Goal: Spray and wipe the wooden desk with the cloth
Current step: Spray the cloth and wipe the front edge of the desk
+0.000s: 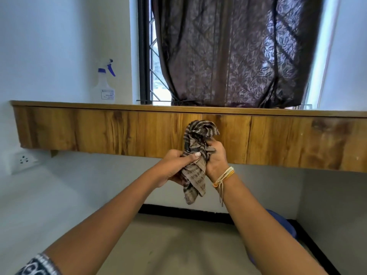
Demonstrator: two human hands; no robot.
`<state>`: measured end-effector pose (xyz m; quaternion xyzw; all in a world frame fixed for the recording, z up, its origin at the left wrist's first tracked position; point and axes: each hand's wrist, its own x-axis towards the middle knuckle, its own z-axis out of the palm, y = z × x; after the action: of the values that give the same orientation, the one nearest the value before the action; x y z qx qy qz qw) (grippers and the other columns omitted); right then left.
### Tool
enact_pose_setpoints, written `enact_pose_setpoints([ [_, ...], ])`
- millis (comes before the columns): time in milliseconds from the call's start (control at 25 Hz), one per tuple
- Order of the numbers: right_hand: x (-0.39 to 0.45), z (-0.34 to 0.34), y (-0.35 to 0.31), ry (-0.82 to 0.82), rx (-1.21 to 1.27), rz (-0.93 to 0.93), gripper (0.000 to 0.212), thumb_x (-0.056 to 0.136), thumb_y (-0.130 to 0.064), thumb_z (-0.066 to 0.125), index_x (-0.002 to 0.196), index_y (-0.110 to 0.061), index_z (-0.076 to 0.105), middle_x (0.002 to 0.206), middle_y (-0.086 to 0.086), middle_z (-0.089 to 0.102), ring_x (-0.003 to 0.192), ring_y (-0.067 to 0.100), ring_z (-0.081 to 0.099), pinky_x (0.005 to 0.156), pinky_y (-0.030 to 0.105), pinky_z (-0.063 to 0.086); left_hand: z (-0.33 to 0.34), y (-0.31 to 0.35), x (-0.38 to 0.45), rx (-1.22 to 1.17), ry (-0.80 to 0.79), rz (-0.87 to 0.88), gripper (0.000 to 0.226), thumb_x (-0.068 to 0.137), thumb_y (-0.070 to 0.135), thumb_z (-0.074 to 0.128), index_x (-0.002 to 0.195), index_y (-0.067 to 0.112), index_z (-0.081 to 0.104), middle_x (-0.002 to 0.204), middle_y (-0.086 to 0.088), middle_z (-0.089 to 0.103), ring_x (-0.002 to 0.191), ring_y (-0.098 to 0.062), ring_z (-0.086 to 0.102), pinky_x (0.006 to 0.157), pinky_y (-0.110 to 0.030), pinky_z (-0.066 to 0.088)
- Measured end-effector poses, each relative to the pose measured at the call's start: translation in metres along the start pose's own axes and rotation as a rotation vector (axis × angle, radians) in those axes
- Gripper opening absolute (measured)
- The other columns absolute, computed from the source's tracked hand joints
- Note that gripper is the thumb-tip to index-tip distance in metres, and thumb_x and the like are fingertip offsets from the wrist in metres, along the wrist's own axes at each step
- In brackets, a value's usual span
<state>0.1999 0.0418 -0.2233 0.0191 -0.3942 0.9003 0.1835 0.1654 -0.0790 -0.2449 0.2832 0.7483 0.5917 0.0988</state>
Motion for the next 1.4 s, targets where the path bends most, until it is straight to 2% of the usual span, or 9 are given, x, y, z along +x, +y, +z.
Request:
enact_pose_setpoints([
  [240, -0.004, 0.014, -0.045, 0.022, -0.483, -0.362, 0.038, 0.094, -0.031, 0.059, 0.127, -0.014, 0.051, 0.119, 0.007, 0.064, 0.107, 0.021, 0.063, 0.093, 0.039, 0.053, 0.006, 0.057, 0.004, -0.001, 0.166, 0.222, 0.017, 0.087, 0.029, 0.069, 0.088, 0.012, 0.068, 0.081, -0.003, 0.075, 0.075, -0.016, 0.073, 0.061, -0.026, 0.057],
  [320, -0.007, 0.012, -0.048, 0.039, -0.639, -0.414, 0.047, 0.085, -0.034, 0.069, 0.123, -0.016, 0.047, 0.111, 0.002, 0.063, 0.102, 0.018, 0.063, 0.088, 0.036, 0.053, 0.018, 0.067, 0.002, 0.141, 0.109, 0.282, 0.014, 0.091, 0.027, 0.064, 0.093, 0.014, 0.067, 0.085, -0.004, 0.074, 0.076, -0.013, 0.072, 0.06, -0.024, 0.057],
  [480, -0.005, 0.008, -0.074, 0.193, -0.945, -0.595, 0.019, 0.093, -0.028, 0.06, 0.1, -0.013, 0.05, 0.088, -0.006, 0.056, 0.087, 0.015, 0.058, 0.07, 0.026, 0.045, 0.026, 0.078, 0.002, 0.288, -0.062, 0.432, 0.012, 0.092, 0.019, 0.061, 0.101, 0.014, 0.067, 0.094, -0.006, 0.072, 0.085, -0.016, 0.07, 0.071, -0.031, 0.061],
  [680, 0.03, 0.052, -0.136, 0.206, -1.118, -0.914, 0.02, 0.097, -0.025, 0.053, 0.11, -0.011, 0.054, 0.104, 0.007, 0.062, 0.093, 0.022, 0.059, 0.079, 0.032, 0.046, 0.002, 0.108, 0.039, 0.368, 0.424, 0.85, 0.025, 0.092, 0.028, 0.058, 0.097, 0.008, 0.073, 0.088, -0.007, 0.069, 0.082, -0.017, 0.064, 0.073, -0.038, 0.053],
  [760, 0.055, 0.061, -0.169, 0.29, -1.272, -0.866, 0.032, 0.098, -0.028, 0.052, 0.122, -0.008, 0.05, 0.12, 0.014, 0.06, 0.107, 0.032, 0.057, 0.089, 0.037, 0.044, -0.019, 0.116, 0.061, 0.668, 0.488, 0.826, 0.032, 0.091, 0.031, 0.06, 0.114, 0.011, 0.068, 0.111, -0.007, 0.064, 0.103, -0.019, 0.061, 0.088, -0.038, 0.052],
  [880, 0.082, 0.041, -0.183, 0.158, -1.656, -0.355, 0.054, 0.1, -0.033, 0.05, 0.146, -0.011, 0.034, 0.143, 0.016, 0.047, 0.127, 0.035, 0.048, 0.103, 0.038, 0.04, -0.041, 0.108, 0.086, 1.167, 0.313, 0.572, 0.06, 0.091, 0.044, 0.058, 0.143, 0.017, 0.044, 0.146, -0.005, 0.045, 0.132, -0.023, 0.045, 0.108, -0.041, 0.04],
  [1000, 0.085, 0.02, -0.168, 0.133, -1.941, -0.283, 0.04, 0.105, -0.025, 0.035, 0.138, -0.009, 0.05, 0.14, 0.013, 0.053, 0.125, 0.033, 0.051, 0.108, 0.04, 0.038, -0.044, 0.084, 0.099, 1.208, 0.347, 0.611, 0.05, 0.096, 0.044, 0.05, 0.14, 0.019, 0.047, 0.137, -0.002, 0.056, 0.123, -0.02, 0.053, 0.101, -0.038, 0.043],
  [1200, 0.086, 0.014, -0.166, 0.176, -1.879, -0.428, 0.046, 0.098, -0.046, 0.04, 0.081, -0.012, 0.065, 0.081, 0.009, 0.061, 0.091, 0.033, 0.059, 0.088, 0.038, 0.047, -0.044, 0.062, 0.111, 1.103, 0.562, 0.859, 0.037, 0.101, 0.037, 0.044, 0.126, 0.017, 0.061, 0.12, -0.003, 0.067, 0.108, -0.022, 0.061, 0.09, -0.037, 0.046],
  [1400, 0.114, 0.03, -0.18, 0.141, -2.017, -0.254, 0.038, 0.092, -0.035, 0.059, 0.113, -0.004, 0.065, 0.119, 0.012, 0.061, 0.103, 0.031, 0.057, 0.082, 0.034, 0.042, -0.04, 0.044, 0.124, 1.095, 0.798, 1.176, 0.034, 0.094, 0.032, 0.05, 0.102, 0.006, 0.069, 0.093, -0.009, 0.071, 0.083, -0.026, 0.066, 0.075, -0.034, 0.044],
])
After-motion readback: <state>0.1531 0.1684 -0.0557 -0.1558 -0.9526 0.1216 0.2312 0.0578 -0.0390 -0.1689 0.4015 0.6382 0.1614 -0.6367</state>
